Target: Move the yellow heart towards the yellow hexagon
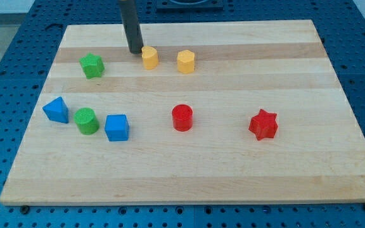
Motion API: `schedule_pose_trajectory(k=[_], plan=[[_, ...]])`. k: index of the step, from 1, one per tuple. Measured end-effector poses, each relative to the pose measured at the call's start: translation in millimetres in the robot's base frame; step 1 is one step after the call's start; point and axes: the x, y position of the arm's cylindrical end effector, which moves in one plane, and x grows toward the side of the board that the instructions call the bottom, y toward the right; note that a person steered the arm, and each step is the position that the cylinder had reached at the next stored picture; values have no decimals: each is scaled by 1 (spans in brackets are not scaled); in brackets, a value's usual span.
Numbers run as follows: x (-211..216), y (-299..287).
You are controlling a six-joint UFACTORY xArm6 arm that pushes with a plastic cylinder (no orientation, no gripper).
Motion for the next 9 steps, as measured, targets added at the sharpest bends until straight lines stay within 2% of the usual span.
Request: schedule_pose_trajectory(k=[6,9], plan=[[11,32],[18,-15]])
